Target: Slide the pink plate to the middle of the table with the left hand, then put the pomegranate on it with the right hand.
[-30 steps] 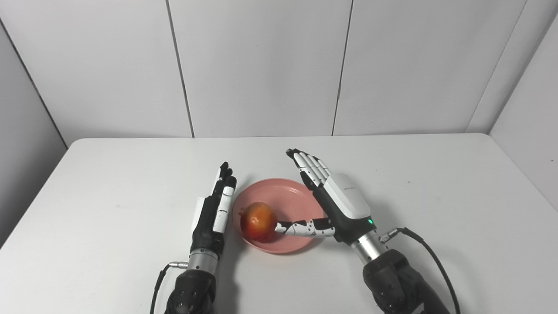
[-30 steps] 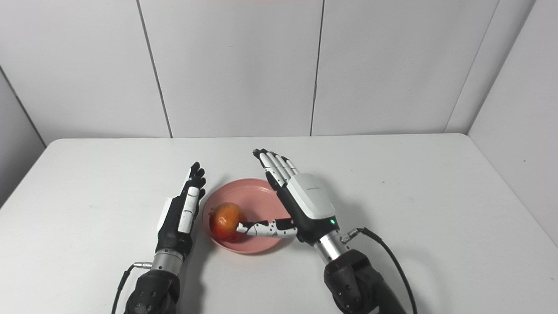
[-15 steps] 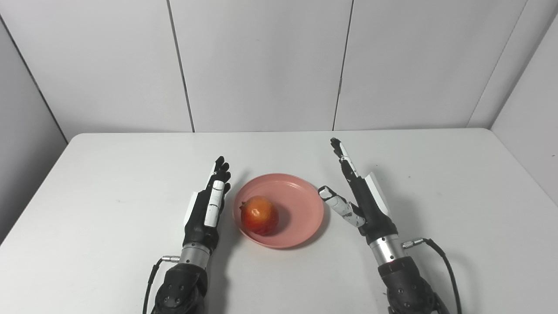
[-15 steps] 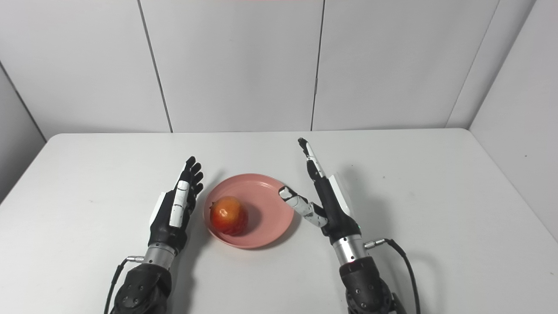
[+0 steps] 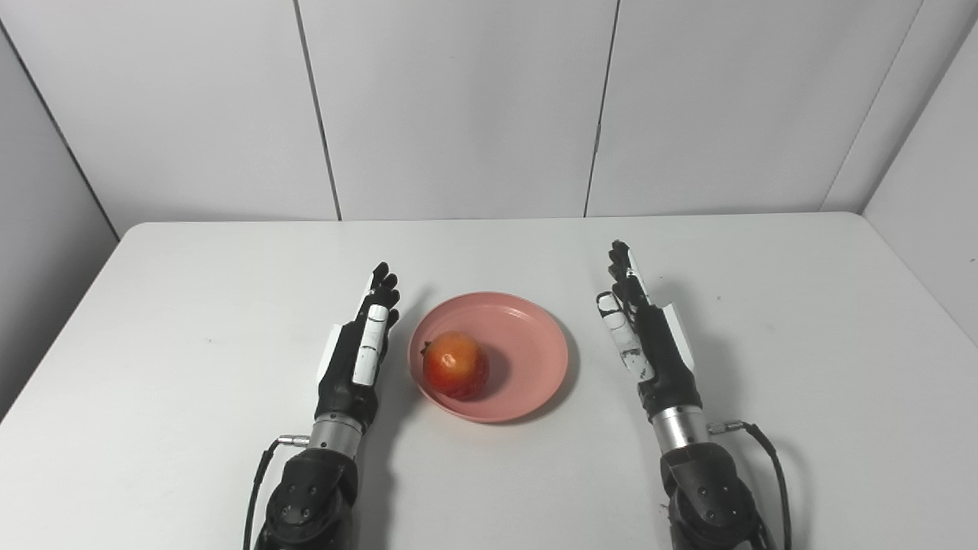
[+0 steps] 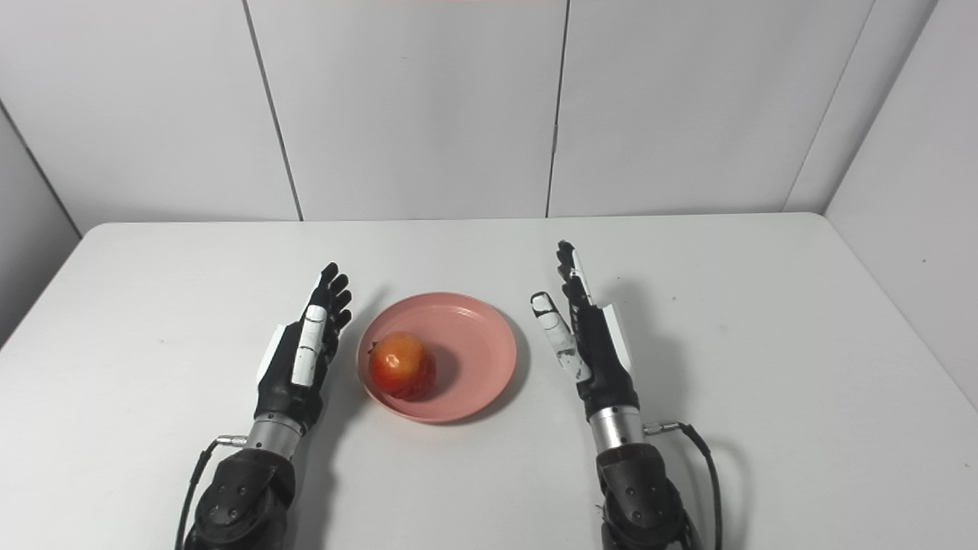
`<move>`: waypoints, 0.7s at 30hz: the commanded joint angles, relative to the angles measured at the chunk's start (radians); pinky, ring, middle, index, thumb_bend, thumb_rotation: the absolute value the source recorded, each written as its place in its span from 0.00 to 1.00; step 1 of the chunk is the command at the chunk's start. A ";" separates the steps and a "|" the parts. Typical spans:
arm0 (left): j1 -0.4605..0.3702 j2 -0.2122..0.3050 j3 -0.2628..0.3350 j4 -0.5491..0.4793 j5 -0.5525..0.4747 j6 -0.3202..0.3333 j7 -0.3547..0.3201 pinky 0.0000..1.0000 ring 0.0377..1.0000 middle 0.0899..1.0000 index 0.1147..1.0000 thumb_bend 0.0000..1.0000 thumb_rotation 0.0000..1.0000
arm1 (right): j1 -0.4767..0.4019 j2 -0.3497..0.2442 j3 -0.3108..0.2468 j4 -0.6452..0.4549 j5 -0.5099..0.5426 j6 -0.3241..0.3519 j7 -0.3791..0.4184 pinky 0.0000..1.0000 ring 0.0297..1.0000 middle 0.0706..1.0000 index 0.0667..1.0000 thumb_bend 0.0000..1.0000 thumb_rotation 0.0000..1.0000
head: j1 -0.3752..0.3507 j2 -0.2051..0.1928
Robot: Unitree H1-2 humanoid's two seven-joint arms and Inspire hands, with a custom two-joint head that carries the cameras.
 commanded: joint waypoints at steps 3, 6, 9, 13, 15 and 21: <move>-0.046 0.005 0.005 -0.026 -0.021 -0.006 -0.011 1.00 1.00 1.00 1.00 0.72 1.00 | -0.026 0.024 -0.020 -0.053 0.100 0.080 0.023 1.00 1.00 1.00 1.00 0.64 1.00 | -0.006 0.003; -0.047 0.008 -0.001 -0.025 -0.003 -0.001 -0.003 1.00 1.00 1.00 1.00 0.72 1.00 | -0.021 0.029 -0.026 -0.049 0.147 0.089 0.030 1.00 1.00 1.00 1.00 0.66 0.99 | -0.008 0.003; -0.046 0.010 -0.007 -0.024 0.008 -0.007 0.002 1.00 1.00 1.00 1.00 0.71 1.00 | -0.016 0.032 -0.028 -0.050 0.174 0.096 0.030 1.00 1.00 1.00 1.00 0.67 0.98 | -0.010 0.006; -0.047 0.009 -0.005 -0.025 0.007 -0.007 0.006 1.00 1.00 1.00 1.00 0.72 1.00 | -0.014 0.033 -0.037 -0.054 0.206 0.121 0.029 1.00 1.00 1.00 1.00 0.67 0.98 | -0.014 0.011; -0.046 0.011 -0.003 -0.028 0.010 -0.004 0.009 1.00 1.00 1.00 1.00 0.72 1.00 | -0.013 0.032 -0.040 -0.050 0.210 0.117 0.026 1.00 1.00 1.00 1.00 0.67 0.98 | -0.013 0.011; -0.044 0.012 0.000 -0.031 0.013 0.002 0.015 1.00 1.00 1.00 1.00 0.72 1.00 | -0.011 0.028 -0.042 -0.041 0.207 0.120 0.022 1.00 1.00 1.00 1.00 0.67 0.95 | -0.011 0.009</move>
